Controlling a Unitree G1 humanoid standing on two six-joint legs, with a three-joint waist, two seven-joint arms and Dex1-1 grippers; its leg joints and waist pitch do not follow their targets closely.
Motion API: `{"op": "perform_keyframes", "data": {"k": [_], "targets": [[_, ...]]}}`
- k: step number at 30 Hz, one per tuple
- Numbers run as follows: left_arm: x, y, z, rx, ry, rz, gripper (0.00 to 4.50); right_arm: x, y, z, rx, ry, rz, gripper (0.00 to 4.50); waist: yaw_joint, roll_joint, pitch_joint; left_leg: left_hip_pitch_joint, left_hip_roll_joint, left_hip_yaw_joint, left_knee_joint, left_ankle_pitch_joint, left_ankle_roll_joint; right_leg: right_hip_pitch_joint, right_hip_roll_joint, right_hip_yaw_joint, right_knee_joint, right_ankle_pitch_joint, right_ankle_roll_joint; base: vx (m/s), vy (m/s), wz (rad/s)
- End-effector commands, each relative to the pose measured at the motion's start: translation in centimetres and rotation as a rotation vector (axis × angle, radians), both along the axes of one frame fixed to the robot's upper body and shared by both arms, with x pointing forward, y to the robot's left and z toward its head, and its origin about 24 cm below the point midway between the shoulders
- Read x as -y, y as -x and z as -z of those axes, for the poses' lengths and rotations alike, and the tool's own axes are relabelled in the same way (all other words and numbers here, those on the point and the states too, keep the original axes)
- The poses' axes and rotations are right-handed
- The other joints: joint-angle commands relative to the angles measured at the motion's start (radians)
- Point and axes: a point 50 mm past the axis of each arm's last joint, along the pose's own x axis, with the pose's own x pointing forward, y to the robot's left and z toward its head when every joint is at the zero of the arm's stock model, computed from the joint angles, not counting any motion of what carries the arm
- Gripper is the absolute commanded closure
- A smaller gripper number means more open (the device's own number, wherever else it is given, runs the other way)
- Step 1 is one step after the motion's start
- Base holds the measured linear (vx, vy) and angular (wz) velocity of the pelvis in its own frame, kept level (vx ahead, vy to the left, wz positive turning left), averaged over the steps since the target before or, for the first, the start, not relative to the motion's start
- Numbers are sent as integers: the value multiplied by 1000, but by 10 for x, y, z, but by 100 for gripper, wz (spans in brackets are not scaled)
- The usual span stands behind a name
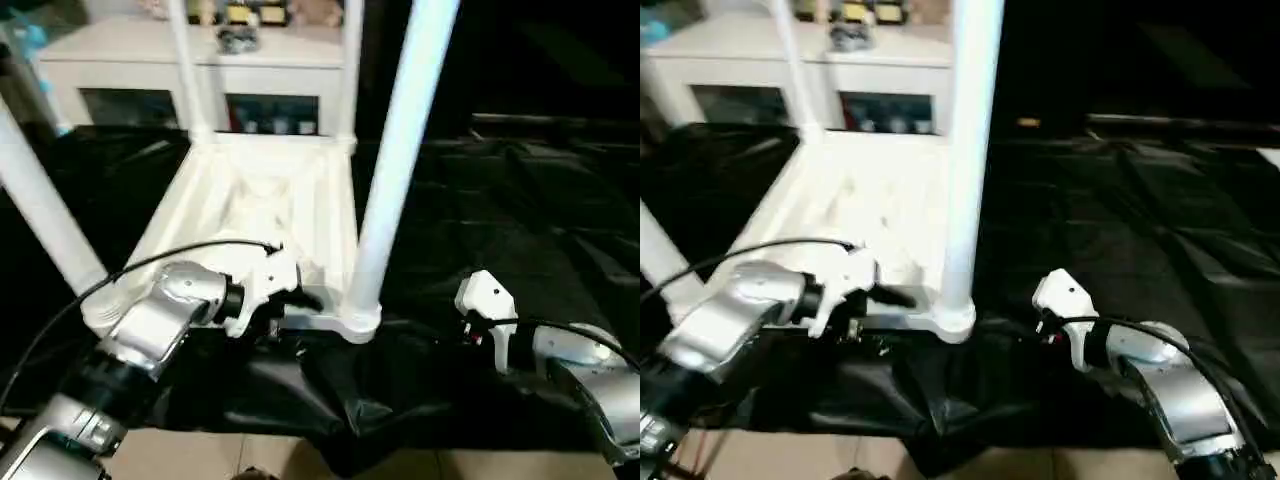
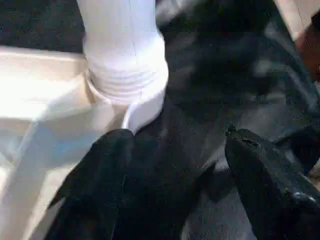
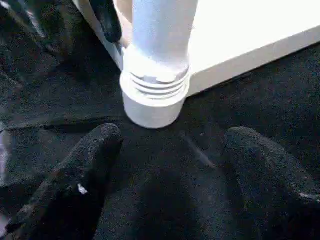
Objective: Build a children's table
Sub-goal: Rotate leg to tighten
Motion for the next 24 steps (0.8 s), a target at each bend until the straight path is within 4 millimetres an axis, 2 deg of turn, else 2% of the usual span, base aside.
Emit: {"op": "perform_keyframes", "data": {"k": [1, 3, 4, 5, 6, 7, 8, 9, 10, 11, 12, 13, 14, 15, 16, 17, 18, 20, 21, 22, 23, 24], "targets": [[2, -9, -3, -7, -14, -16, 148, -2, 2, -6, -1, -18, -31, 71, -3, 0, -47, 36, 62, -40, -98, -621, -49, 1, -53, 2, -104, -521, -111, 0, 0, 0], [3, -14, -3, -18, -12, -30, 162, -1, 4, -6, -9, -15, -46, 71, -6, 12, -37, 61, 64, -35, -99, -713, -50, -13, -40, -28, -125, -536, -98, -25, 12, -2], [3, -16, -3, -25, -10, -30, 166, -1, 4, -6, -13, -13, -51, 71, -11, 12, -37, 58, 66, -34, -105, -739, -48, -2, -34, -43, -122, -516, -90, -51, 17, -5], [4, -17, -3, -27, -15, -32, 178, 0, 4, -6, -12, -7, -55, 71, 8, 40, -37, -23, 104, -27, -206, -881, -68, 83, -4, -69, 29, -311, -90, -131, 9, 0], [4, -19, -2, -20, -23, -49, 190, 0, 4, -7, -13, -4, -56, 71, 87, 34, -40, -109, 106, 31, -258, -907, -65, 121, 25, -60, 143, -144, -62, -100, -1, 0], [5, -21, -2, -8, -27, -62, 200, 1, 4, -7, -13, -3, -57, 71, 94, 19, -53, -69, 89, 62, -233, -751, -58, 93, 20, -10, 143, -257, -56, -53, -66, 18], [7, -22, -3, 2, -14, -63, 205, 1, 4, -7, -14, -5, -62, 71, 46, -87, -55, 95, 25, 21, 72, -283, -29, -87, -92, 49, -121, -854, -16, 48, -136, 15], [7, -22, -3, 4, -12, -64, 214, 1, 4, -7, -15, -5, -63, 71, 46, -87, -55, 95, 25, 21, 72, -283, -29, -87, -92, 49, -121, -854, -16, 48, -136, 15], [10, -22, -6, 22, 13, -58, 226, 0, 5, -8, -18, -12, -68, 71, 80, -39, -53, -13, 11, -54, 62, 46, 42, 17, -116, 118, -122, -791, -104, 70, -98, 1], [19, -21, -15, 90, 89, 15, 237, 0, 6, -9, -23, -23, -76, 71, 89, -22, -57, 2, 61, -45, -17, -66, 9, 2, -69, 70, -74, -577, -145, 0, 0, 0], [19, -21, -15, 90, 89, 15, 245, 0, 6, -9, -23, -23, -76, 71, 83, -22, -63, 25, 73, -34, -33, -172, -5, -17, -30, 52, -50, -442, -166, 0, 0, 0], [21, -19, -21, 125, 104, 24, 251, -1, 7, -10, -20, -39, -69, 71, 72, -10, -75, 34, 79, -26, -54, -290, -5, -10, -23, 43, -27, -237, -220, -42, -25, 19], [23, -18, -28, 162, 136, 14, 260, -1, 7, -12, -13, -60, -57, 71, 65, -5, -82, 21, 87, -17, -61, -261, 24, 3, -32, 35, -22, -65, -255, 0, 0, 0], [24, -17, -31, 173, 146, 6, 272, -1, 7, -12, -10, -68, -53, 71, 65, -5, -82, 21, 87, -17, -61, -261, 24, 3, -32, 35, -22, -65, -255, 0, 0, 0], [26, -15, -39, 204, 196, -28, 272, -1, 8, -14, 0, -92, -33, 71, 58, -7, -76, 3, 81, -8, -60, -249, 42, 7, -35, 31, -26, -48, -261, 0, 0, 0], [29, -14, -49, 235, 313, -137, 272, -1, 8, -16, 9, -133, 0, 71, 55, -16, -78, -3, 84, -1, -59, -228, 49, 13, -46, 31, -26, -49, -265, 0, 0, 0], [28, -14, -55, 248, 378, -208, 272, -2, 9, -17, 13, -157, 17, 71, 55, -21, -77, -8, 83, -1, -57, -215, 57, 14, -48, 28, -29, -50, -268, 0, 0, 0], [24, -11, -58, 281, 439, -298, 272, -3, 11, -16, 1, -192, 34, 71, 52, -17, -81, -12, 82, 6, -52, -169, 79, 11, -43, 28, -33, -34, -256, 0, 0, 0], [22, -8, -54, 290, 428, -313, 272, -4, 13, -15, -5, -192, 29, 71, 46, -45, -79, -20, 80, 10, -53, -151, 89, 15, -39, 27, -35, -22, -242, 0, 0, 0], [20, -6, -52, 296, 420, -323, 272, -5, 14, -14, -8, -192, 25, 71, 48, -31, -79, -19, 78, 9, -52, -126, 98, 12, -39, 27, -31, -14, -220, 0, 0, 0], [19, -5, -49, 301, 411, -322, 272, -5, 15, -13, -14, -190, 22, 71, 41, -28, -78, -18, 75, 10, -51, -138, 98, 8, -38, 29, -36, -36, -204, 0, 0, 0], [17, -2, -43, 281, 382, -315, 272, -5, 14, -12, -19, -179, 15, 71, 38, -48, -78, -17, 76, 13, -52, -142, 99, 8, -36, 29, -39, -45, -196, 0, 0, 0]]}}
